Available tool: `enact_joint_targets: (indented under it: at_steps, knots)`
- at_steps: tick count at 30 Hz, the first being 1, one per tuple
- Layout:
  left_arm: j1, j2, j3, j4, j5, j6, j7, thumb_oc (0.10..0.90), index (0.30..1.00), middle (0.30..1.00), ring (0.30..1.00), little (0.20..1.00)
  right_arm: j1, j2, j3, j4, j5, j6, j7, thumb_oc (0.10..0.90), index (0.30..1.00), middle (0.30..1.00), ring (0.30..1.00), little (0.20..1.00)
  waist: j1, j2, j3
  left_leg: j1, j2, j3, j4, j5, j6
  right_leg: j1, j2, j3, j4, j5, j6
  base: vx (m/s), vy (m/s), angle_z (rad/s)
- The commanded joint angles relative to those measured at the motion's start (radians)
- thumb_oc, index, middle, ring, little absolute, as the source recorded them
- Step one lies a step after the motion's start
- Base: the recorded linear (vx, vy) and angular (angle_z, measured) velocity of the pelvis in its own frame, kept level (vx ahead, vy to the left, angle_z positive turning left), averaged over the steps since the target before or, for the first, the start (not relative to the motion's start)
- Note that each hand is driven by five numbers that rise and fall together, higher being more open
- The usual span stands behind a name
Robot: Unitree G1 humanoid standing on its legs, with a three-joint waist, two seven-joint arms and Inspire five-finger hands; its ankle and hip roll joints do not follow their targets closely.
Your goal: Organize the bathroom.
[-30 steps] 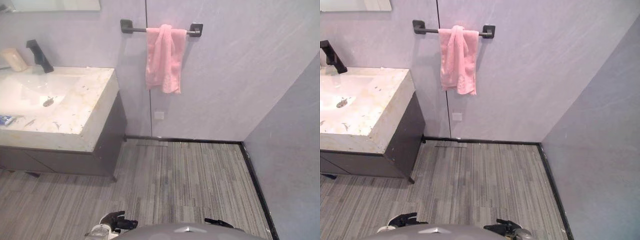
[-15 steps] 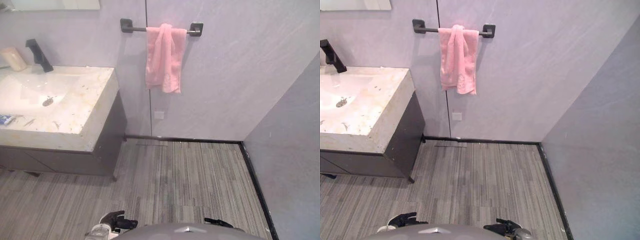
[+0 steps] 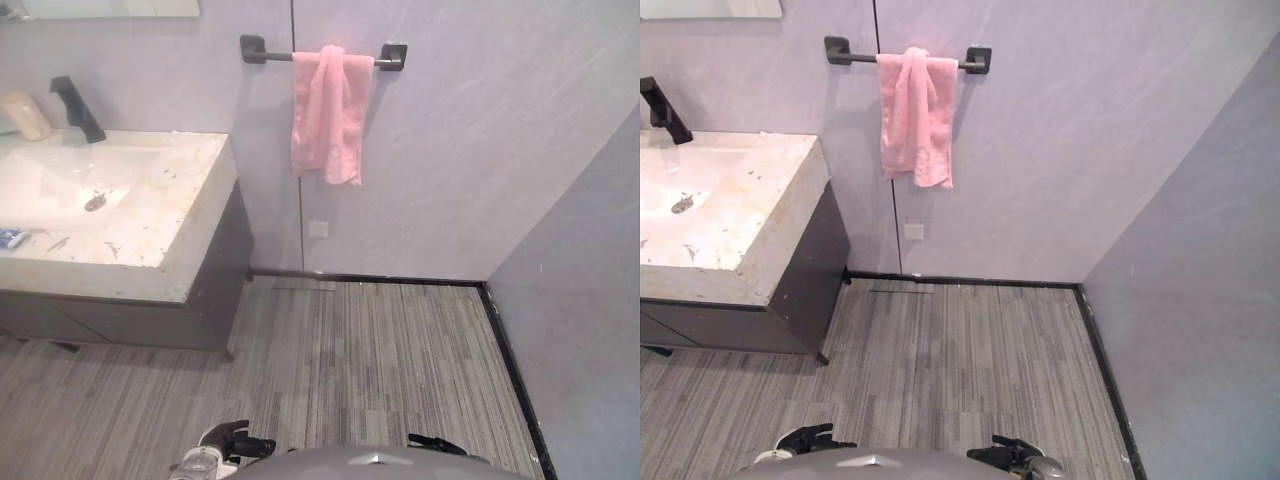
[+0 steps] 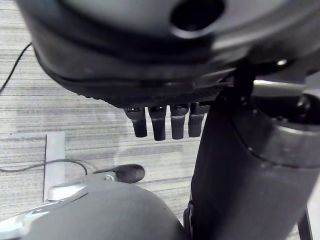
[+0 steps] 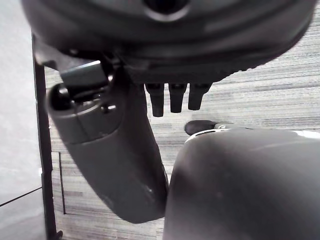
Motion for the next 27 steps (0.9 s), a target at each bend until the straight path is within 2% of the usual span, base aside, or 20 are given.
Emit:
enact_joint_targets:
  at_steps: [1, 3, 4, 5, 6, 7, 8, 10, 11, 12, 13, 14, 15, 17, 19, 22, 24, 25, 26, 27]
  knots:
    - [-0.058, -0.058, 0.012, 0.079, -0.017, -0.031, 0.004, 0.800, 0.900, 0.900, 0.900, 0.900, -0.044, 0.006, 0.032, 0.019, 0.003, -0.040, 0.003, 0.800, 0.900, 0.900, 0.900, 0.900, -0.010, 0.000, 0.013, -0.019, -0.047, 0.023, -0.003, -0.006, 0.045, -0.042, -0.028, -0.047, 0.069, 0.050, 0.044, 0.01, 0.059, 0.00]
    - [-0.066, -0.056, 0.013, 0.073, -0.028, -0.028, 0.007, 0.800, 0.900, 0.900, 0.900, 0.900, -0.050, 0.007, 0.034, 0.009, 0.002, -0.038, 0.002, 0.800, 0.900, 0.900, 0.900, 0.900, -0.015, 0.004, 0.024, -0.014, -0.046, 0.027, -0.003, -0.005, 0.052, -0.064, -0.036, -0.050, 0.131, 0.045, 0.048, 0.00, 0.059, -0.01]
    - [-0.081, -0.050, 0.018, 0.067, -0.069, -0.036, 0.009, 0.800, 0.900, 0.900, 0.900, 0.900, -0.064, 0.008, 0.037, -0.007, 0.006, -0.040, 0.000, 0.800, 0.900, 0.900, 0.900, 0.900, -0.025, 0.008, 0.051, -0.002, -0.049, 0.025, -0.003, -0.003, 0.064, -0.123, -0.055, -0.051, 0.253, 0.077, 0.068, -0.01, 0.046, -0.05]
    - [-0.086, -0.047, 0.020, 0.065, -0.083, -0.049, 0.012, 0.800, 0.900, 0.900, 0.900, 0.900, -0.067, 0.008, 0.037, -0.012, 0.014, -0.046, -0.001, 0.800, 0.900, 0.900, 0.900, 0.900, -0.028, 0.009, 0.059, 0.001, -0.050, 0.023, -0.003, -0.002, 0.067, -0.140, -0.061, -0.050, 0.280, 0.087, 0.075, 0.01, 0.051, -0.07]
    - [-0.105, -0.038, 0.030, 0.048, -0.087, -0.086, 0.027, 0.800, 0.900, 0.900, 0.900, 0.900, -0.076, 0.001, 0.038, -0.036, 0.034, -0.071, -0.003, 0.800, 0.900, 0.900, 0.900, 0.900, -0.036, 0.017, 0.082, 0.014, -0.047, 0.018, -0.003, -0.001, 0.074, -0.183, -0.076, -0.041, 0.375, 0.113, 0.087, 0.03, 0.025, -0.06]
    - [-0.111, -0.036, 0.028, 0.041, -0.104, -0.102, 0.029, 0.800, 0.900, 0.900, 0.900, 0.900, -0.078, -0.002, 0.038, -0.044, 0.039, -0.096, -0.005, 0.800, 0.900, 0.900, 0.900, 0.900, -0.038, 0.020, 0.089, 0.018, -0.046, 0.016, -0.003, 0.000, 0.075, -0.196, -0.080, -0.035, 0.404, 0.121, 0.089, 0.09, 0.010, -0.04]
    - [-0.127, -0.029, 0.029, 0.007, -0.131, -0.118, 0.038, 0.800, 0.900, 0.900, 0.900, 0.900, -0.082, -0.010, 0.039, -0.090, 0.050, -0.155, -0.024, 0.800, 0.900, 0.900, 0.900, 0.900, -0.046, 0.023, 0.101, 0.028, -0.048, 0.004, -0.003, 0.000, 0.078, -0.219, -0.078, -0.015, 0.442, 0.138, 0.092, 0.12, -0.050, 0.04]
    - [-0.138, -0.019, 0.011, -0.046, -0.128, -0.159, 0.064, 0.800, 0.900, 0.900, 0.900, 0.900, -0.083, -0.020, 0.052, -0.179, 0.051, -0.184, -0.065, 0.800, 0.900, 0.900, 0.900, 0.900, -0.058, 0.022, 0.108, 0.032, -0.050, -0.013, -0.003, -0.002, 0.077, -0.236, -0.063, 0.020, 0.434, 0.147, 0.091, 0.13, -0.095, 0.24]
    - [-0.151, -0.008, -0.010, -0.128, -0.166, -0.199, 0.071, 0.800, 0.900, 0.900, 0.900, 0.900, -0.082, -0.033, 0.068, -0.287, 0.065, -0.229, -0.103, 0.800, 0.900, 0.900, 0.900, 0.900, -0.068, 0.018, 0.113, 0.034, -0.055, -0.029, -0.003, -0.006, 0.074, -0.250, -0.058, 0.035, 0.369, 0.162, 0.095, 0.13, -0.118, 0.32]
    - [-0.156, -0.003, -0.015, -0.186, -0.185, -0.185, 0.083, 0.800, 0.900, 0.900, 0.900, 0.900, -0.080, -0.038, 0.072, -0.351, 0.058, -0.230, -0.129, 0.800, 0.900, 0.900, 0.900, 0.900, -0.071, 0.015, 0.114, 0.035, -0.056, -0.033, -0.003, -0.009, 0.071, -0.254, -0.062, 0.036, 0.335, 0.169, 0.097, 0.22, -0.193, 0.25]
    - [-0.155, 0.013, -0.014, -0.342, -0.204, -0.173, 0.121, 0.800, 0.900, 0.900, 0.900, 0.900, -0.070, -0.054, 0.080, -0.533, 0.045, -0.196, -0.194, 0.800, 0.900, 0.900, 0.900, 0.900, -0.076, 0.009, 0.120, 0.040, -0.058, -0.036, -0.003, -0.023, 0.064, -0.264, -0.069, 0.034, 0.230, 0.180, 0.101, 0.21, -0.179, 0.14]
    - [-0.148, 0.021, -0.014, -0.434, -0.219, -0.184, 0.142, 0.800, 0.900, 0.900, 0.900, 0.900, -0.060, -0.065, 0.084, -0.634, 0.024, -0.221, -0.228, 0.800, 0.900, 0.900, 0.900, 0.900, -0.081, 0.007, 0.125, 0.048, -0.057, -0.037, -0.003, -0.036, 0.060, -0.272, -0.067, 0.031, 0.163, 0.198, 0.105, 0.25, -0.209, 0.10]
    - [-0.142, 0.036, -0.019, -0.546, -0.222, -0.174, 0.176, 0.800, 0.900, 0.900, 0.900, 0.900, -0.049, -0.076, 0.086, -0.754, 0.015, -0.194, -0.261, 0.800, 0.900, 0.900, 0.900, 0.900, -0.091, 0.003, 0.128, 0.057, -0.062, -0.043, -0.003, -0.050, 0.060, -0.297, -0.063, 0.035, 0.110, 0.230, 0.113, 0.22, -0.164, 0.07]
    - [-0.127, 0.068, -0.020, -0.696, -0.227, -0.187, 0.192, 0.800, 0.900, 0.900, 0.900, 0.900, -0.025, -0.090, 0.079, -0.894, -0.020, -0.228, -0.303, 0.800, 0.900, 0.900, 0.900, 0.900, -0.103, 0.003, 0.134, 0.074, -0.061, -0.057, -0.003, -0.066, 0.064, -0.330, -0.056, 0.048, 0.081, 0.260, 0.113, 0.26, -0.189, 0.05]
    - [-0.100, 0.109, 0.005, -0.917, -0.182, -0.197, 0.266, 0.800, 0.900, 0.900, 0.900, 0.900, -0.008, -0.105, 0.058, -1.045, -0.082, -0.269, -0.330, 0.800, 0.900, 0.900, 0.900, 0.900, -0.104, -0.003, 0.131, 0.108, -0.048, -0.065, -0.003, -0.088, 0.070, -0.317, -0.051, 0.054, 0.087, 0.262, 0.106, 0.41, -0.294, 0.39]
    - [-0.095, 0.129, 0.030, -1.105, -0.141, -0.208, 0.309, 0.800, 0.900, 0.900, 0.900, 0.900, -0.013, -0.133, 0.058, -1.153, -0.106, -0.322, -0.386, 0.800, 0.900, 0.900, 0.900, 0.900, -0.096, -0.007, 0.094, 0.160, -0.016, -0.096, -0.003, -0.106, 0.041, -0.258, -0.035, 0.065, 0.052, 0.242, 0.078, 0.35, -0.225, 0.54]
    - [-0.081, 0.132, 0.034, -1.163, -0.125, -0.222, 0.337, 0.800, 0.900, 0.900, 0.900, 0.900, -0.011, -0.142, 0.052, -1.189, -0.125, -0.350, -0.408, 0.800, 0.900, 0.900, 0.900, 0.900, -0.087, -0.010, 0.076, 0.154, 0.005, -0.085, 0.050, -0.092, 0.019, -0.210, -0.029, 0.056, 0.028, 0.228, 0.062, 0.29, -0.189, 0.32]
    - [-0.072, 0.136, 0.037, -1.195, -0.093, -0.230, 0.357, 0.800, 0.900, 0.900, 0.900, 0.900, -0.006, -0.152, 0.050, -1.215, -0.128, -0.365, -0.422, 0.800, 0.900, 0.900, 0.900, 0.900, -0.081, -0.018, 0.073, 0.113, 0.022, -0.064, 0.146, -0.041, -0.002, -0.181, -0.030, 0.049, 0.016, 0.220, 0.052, 0.23, -0.225, 0.08]
    - [-0.059, 0.143, 0.040, -1.219, -0.069, -0.243, 0.387, 0.800, 0.900, 0.900, 0.900, 0.900, 0.001, -0.163, 0.054, -1.243, -0.147, -0.395, -0.433, 0.800, 0.900, 0.900, 0.900, 0.900, -0.066, -0.036, 0.073, 0.031, 0.021, -0.042, 0.325, 0.009, -0.014, -0.140, -0.036, 0.033, 0.007, 0.202, 0.032, 0.20, -0.208, 0.10]
    - [-0.056, 0.143, 0.041, -1.221, -0.061, -0.248, 0.395, 0.800, 0.900, 0.900, 0.900, 0.900, 0.002, -0.165, 0.054, -1.246, -0.156, -0.406, -0.432, 0.800, 0.900, 0.900, 0.900, 0.900, -0.065, -0.037, 0.073, 0.015, 0.021, -0.042, 0.347, 0.012, -0.015, -0.137, -0.036, 0.030, 0.006, 0.199, 0.029, 0.17, -0.199, 0.13]
